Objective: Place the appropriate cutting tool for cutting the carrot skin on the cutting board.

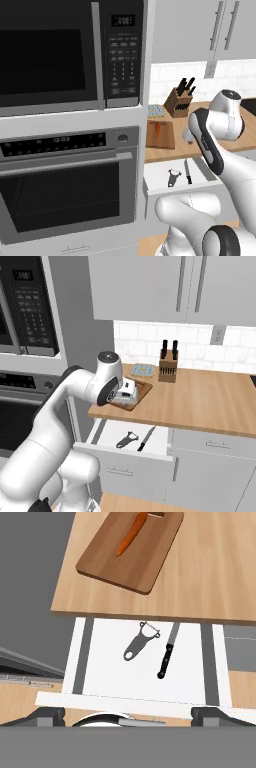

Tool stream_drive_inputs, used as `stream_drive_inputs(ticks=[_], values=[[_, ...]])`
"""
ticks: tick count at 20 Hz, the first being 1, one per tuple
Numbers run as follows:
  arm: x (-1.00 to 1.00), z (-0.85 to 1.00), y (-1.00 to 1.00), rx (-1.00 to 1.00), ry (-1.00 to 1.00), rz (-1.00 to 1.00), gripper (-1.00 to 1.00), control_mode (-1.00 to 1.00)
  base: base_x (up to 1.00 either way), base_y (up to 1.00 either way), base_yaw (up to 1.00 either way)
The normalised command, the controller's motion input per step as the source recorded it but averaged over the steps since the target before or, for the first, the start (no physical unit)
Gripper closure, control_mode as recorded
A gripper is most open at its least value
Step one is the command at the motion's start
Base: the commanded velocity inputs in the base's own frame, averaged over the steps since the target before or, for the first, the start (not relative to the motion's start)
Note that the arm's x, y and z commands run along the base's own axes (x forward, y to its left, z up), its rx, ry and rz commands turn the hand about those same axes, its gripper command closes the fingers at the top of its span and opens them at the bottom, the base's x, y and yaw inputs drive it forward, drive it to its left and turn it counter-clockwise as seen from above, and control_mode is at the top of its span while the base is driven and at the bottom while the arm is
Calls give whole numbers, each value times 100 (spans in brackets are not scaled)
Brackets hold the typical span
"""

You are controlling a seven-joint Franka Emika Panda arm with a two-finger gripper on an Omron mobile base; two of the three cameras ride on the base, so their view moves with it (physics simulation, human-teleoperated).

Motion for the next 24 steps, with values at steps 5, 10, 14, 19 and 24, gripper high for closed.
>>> stream_drive_inputs(ticks=[5,10,14,19,24], values=[[-17,-28,0,0,0,0,-100,-100,0,0,0],[-16,-18,0,0,2,0,-100,-100,0,0,0],[-9,-7,0,0,0,0,-100,-100,0,0,0],[0,-26,0,0,0,0,-100,-100,0,0,0],[0,-26,10,-1,0,-4,-100,-100,0,0,0]])
